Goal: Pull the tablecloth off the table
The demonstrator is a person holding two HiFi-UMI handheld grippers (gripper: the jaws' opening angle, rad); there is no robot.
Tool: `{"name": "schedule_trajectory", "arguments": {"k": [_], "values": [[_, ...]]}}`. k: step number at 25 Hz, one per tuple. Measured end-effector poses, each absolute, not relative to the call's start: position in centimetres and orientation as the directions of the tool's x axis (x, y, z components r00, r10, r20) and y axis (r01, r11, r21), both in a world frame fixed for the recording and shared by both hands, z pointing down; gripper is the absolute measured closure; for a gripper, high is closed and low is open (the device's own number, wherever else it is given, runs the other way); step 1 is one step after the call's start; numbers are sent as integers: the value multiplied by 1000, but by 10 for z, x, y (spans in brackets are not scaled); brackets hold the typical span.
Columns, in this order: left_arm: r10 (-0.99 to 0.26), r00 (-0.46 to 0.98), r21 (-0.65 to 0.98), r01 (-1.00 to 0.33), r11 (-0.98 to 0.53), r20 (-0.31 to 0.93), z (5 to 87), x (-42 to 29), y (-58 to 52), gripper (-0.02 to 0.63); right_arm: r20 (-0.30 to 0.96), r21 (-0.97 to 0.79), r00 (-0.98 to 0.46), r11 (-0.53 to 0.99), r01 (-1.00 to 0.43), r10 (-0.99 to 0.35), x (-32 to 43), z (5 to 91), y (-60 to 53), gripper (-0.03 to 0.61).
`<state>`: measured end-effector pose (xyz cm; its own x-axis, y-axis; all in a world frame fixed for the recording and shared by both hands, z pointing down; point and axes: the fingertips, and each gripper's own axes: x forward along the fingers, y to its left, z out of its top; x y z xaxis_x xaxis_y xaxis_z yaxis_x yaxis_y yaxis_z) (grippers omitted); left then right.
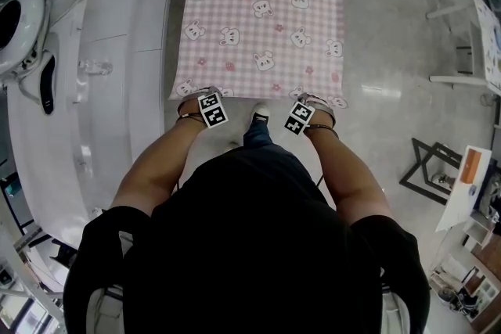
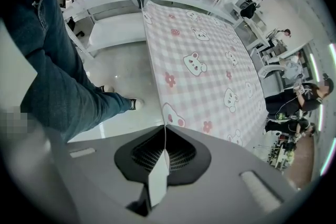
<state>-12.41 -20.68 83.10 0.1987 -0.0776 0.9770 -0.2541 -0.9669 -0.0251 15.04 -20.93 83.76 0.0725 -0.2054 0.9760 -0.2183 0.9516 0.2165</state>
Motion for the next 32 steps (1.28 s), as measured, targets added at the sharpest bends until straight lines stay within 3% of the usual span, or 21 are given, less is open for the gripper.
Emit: {"name": "schedule_trajectory", "arguments": {"k": [32], "values": [[-27,249,34,-235,-971,968,799,-137,-111,614,975,219,88,929,-298,-202,138,806,-109,551]]}}
